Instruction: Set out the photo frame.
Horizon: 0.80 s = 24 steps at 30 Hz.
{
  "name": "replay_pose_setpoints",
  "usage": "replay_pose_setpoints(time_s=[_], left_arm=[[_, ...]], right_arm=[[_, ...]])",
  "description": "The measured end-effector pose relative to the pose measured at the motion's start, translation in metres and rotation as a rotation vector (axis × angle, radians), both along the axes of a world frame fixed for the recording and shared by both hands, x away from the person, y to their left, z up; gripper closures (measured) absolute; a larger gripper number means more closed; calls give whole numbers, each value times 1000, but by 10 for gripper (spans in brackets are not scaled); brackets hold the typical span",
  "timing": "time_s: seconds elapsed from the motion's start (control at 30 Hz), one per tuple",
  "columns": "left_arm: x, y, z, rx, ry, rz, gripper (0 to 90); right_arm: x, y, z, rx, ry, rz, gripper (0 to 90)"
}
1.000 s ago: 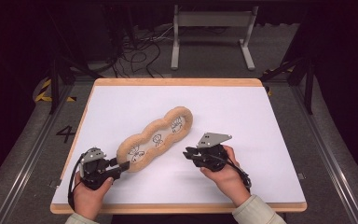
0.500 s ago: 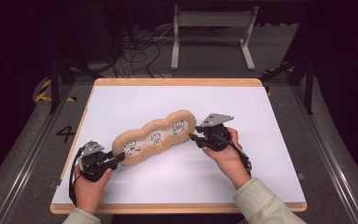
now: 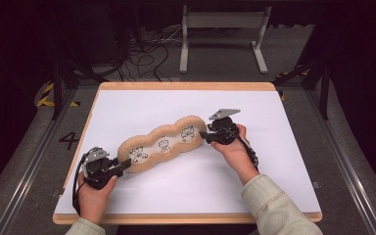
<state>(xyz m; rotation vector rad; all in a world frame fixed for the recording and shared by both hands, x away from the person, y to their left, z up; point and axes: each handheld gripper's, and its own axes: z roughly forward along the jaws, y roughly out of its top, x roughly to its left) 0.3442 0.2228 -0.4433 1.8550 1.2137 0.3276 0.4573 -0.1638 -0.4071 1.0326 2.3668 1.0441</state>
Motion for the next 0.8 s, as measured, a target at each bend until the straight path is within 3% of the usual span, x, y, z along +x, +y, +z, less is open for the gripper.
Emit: replay_pose_setpoints(time_s=[0.2, 0.6, 0.8], left_arm=[[0, -1, 0, 10, -7, 6, 642], [0, -2, -1, 8, -10, 3, 641], [0, -3, 0, 10, 4, 19, 647]], right_arm=[[7, 7, -5, 27, 25, 27, 526], [23, 5, -7, 62, 76, 72, 558], [18, 3, 0, 12, 74, 62, 651]])
